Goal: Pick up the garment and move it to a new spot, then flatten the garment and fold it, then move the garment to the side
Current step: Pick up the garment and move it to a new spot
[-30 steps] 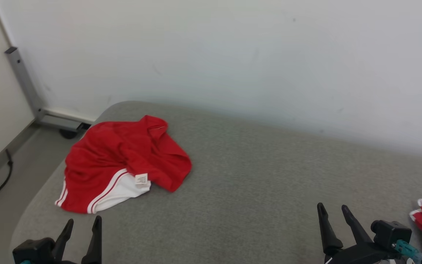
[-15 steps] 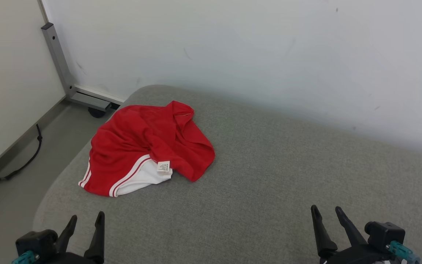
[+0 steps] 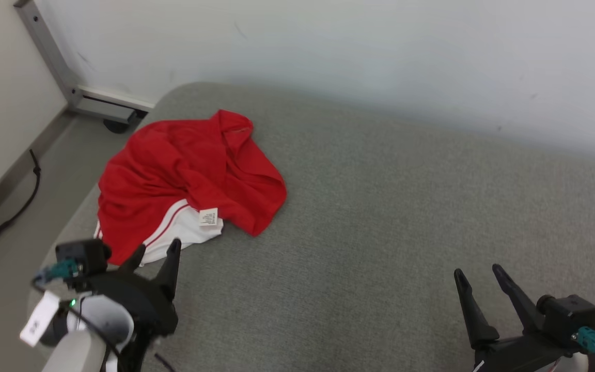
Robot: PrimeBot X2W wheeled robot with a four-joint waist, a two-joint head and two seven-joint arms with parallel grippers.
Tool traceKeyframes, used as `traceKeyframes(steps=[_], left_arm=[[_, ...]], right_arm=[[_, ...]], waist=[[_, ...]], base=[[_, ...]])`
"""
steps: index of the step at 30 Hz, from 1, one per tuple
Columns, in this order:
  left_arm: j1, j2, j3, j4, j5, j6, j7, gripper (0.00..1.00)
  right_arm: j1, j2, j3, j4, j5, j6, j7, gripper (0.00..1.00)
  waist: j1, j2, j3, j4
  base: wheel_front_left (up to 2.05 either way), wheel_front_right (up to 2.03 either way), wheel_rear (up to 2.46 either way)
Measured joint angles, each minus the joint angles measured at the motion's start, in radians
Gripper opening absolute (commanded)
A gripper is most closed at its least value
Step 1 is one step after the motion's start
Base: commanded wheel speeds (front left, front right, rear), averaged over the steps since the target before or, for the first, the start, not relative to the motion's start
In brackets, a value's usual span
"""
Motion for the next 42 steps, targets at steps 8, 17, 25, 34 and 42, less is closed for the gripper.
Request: traceKeyframes(steps=[8, 17, 25, 34, 42], left_arm=[[-0.224, -0.044, 0.016, 0.137, -0.04, 0.005, 0.116, 1.0], [-0.394, -0.019, 0.093, 0.319, -0.017, 0.037, 0.19, 1.0], [-0.49, 0.018, 0.134, 0.448, 0.052, 0.04, 0.237, 1.0], [-0.565, -0.03, 0.26, 0.607, 0.166, 0.04, 0.227, 0.06], [-0.604, -0.079, 0.295, 0.689, 0.22, 0.04, 0.192, 0.0]], right_arm=[[-0.001, -0.085, 0.001, -0.144, -0.053, -0.001, 0.08, 1.0], [-0.029, -0.143, -0.002, -0.283, -0.087, -0.001, 0.17, 1.0], [-0.03, -0.174, -0.038, -0.359, -0.095, -0.008, 0.218, 1.0], [-0.036, -0.179, -0.054, -0.381, -0.095, -0.009, 0.256, 1.0], [-0.053, -0.164, -0.03, -0.342, -0.094, -0.01, 0.269, 1.0]], waist=[[0.0001, 0.0001, 0.103, -0.052], [0.0002, 0.0001, 0.239, -0.133], [0.0002, 0.0002, 0.327, -0.196], [0.0001, 0.0002, 0.376, -0.217], [0.0, 0.0001, 0.334, -0.199]], base=[[0.0, 0.0, 0.0], [0.0, 0.0, 0.0], [0.0, 0.0, 0.0], [0.0, 0.0, 0.0], [0.0, 0.0, 0.0]])
